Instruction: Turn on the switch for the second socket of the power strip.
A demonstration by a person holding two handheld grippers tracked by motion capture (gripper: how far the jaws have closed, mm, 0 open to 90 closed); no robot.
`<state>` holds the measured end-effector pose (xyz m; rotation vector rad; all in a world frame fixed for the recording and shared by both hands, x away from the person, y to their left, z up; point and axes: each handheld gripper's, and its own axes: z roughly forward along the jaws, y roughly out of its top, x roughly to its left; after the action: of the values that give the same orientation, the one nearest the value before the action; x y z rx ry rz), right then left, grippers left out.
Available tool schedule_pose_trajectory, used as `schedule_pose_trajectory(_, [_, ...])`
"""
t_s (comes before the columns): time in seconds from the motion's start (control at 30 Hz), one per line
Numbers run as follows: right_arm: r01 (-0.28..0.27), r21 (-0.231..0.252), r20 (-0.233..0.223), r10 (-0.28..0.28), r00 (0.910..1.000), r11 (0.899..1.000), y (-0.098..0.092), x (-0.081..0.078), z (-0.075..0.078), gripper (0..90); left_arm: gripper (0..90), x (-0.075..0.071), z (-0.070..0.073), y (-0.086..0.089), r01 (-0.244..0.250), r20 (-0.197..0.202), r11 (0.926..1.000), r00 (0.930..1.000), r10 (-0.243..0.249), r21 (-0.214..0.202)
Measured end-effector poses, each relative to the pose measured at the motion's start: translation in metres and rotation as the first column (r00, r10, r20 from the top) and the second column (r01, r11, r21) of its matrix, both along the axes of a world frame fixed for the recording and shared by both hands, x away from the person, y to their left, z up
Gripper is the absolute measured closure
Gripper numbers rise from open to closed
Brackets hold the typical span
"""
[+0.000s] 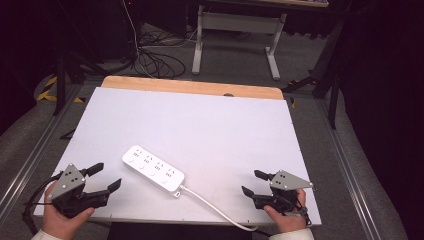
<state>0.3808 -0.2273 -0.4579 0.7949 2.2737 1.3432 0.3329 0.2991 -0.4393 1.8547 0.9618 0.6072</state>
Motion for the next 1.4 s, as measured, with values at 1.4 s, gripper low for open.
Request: schedule_pose_trajectory(1.4, [-0.017, -0.01, -0.002, 0.017, 0.9999, 1.0, 0.002, 0.0, -0.001, 31.6, 28.1, 0.032, 0.02, -0.047, 0.085, -0.018, 0.9959, 0.9963, -0.084, 0.033])
